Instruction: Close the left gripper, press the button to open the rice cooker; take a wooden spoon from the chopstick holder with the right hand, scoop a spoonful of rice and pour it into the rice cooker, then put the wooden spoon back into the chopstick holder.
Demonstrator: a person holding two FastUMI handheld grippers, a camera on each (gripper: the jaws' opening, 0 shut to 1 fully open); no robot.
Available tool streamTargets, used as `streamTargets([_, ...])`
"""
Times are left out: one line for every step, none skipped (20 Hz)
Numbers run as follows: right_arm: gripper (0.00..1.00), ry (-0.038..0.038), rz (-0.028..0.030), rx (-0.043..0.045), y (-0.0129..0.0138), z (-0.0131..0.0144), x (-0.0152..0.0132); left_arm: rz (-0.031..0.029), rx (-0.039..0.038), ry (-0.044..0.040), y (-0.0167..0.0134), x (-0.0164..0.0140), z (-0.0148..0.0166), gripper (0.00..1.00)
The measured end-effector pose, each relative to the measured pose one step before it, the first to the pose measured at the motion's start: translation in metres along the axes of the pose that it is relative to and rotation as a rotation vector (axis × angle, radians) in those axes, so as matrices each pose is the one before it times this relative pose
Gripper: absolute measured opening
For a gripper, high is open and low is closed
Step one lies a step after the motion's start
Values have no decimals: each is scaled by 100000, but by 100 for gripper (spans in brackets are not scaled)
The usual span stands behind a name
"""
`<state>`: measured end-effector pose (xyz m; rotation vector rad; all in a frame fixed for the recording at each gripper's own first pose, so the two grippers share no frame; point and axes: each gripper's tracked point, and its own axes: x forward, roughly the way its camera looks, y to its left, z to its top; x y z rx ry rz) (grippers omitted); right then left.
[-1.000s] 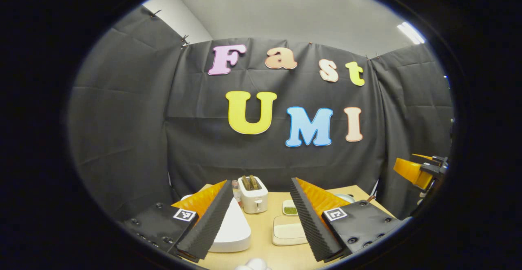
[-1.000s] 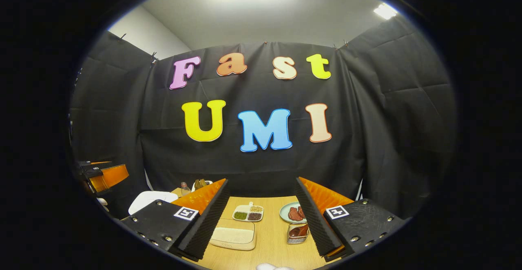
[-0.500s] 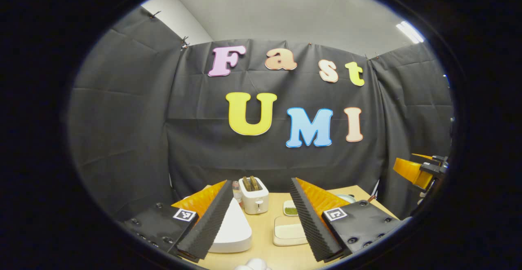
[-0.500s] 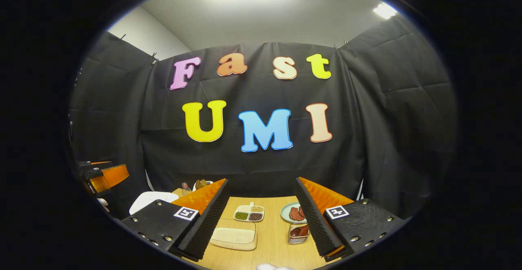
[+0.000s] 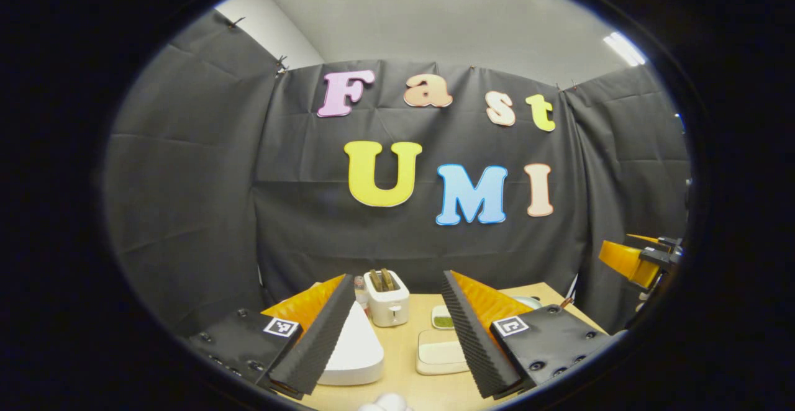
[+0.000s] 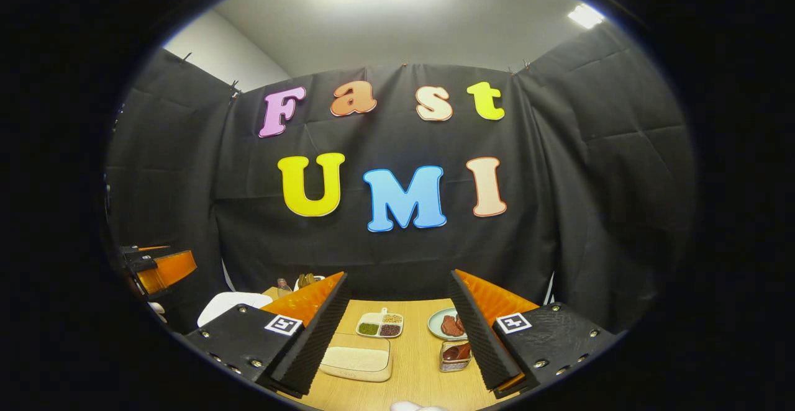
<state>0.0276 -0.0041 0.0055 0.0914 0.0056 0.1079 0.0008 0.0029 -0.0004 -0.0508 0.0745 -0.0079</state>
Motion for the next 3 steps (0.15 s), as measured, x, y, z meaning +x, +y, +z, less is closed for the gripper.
streamTargets([98,-6,-189,-208,-126,7,-66,22,-1,-51,55,-28,-34,96])
streamTargets([98,-4,164,-27,8,0,51,80,-37,-33,56,28,-5,96])
streamTargets([98,-107,-24,13,-22,6,16,-30,-108,149,-42,58,-1,96])
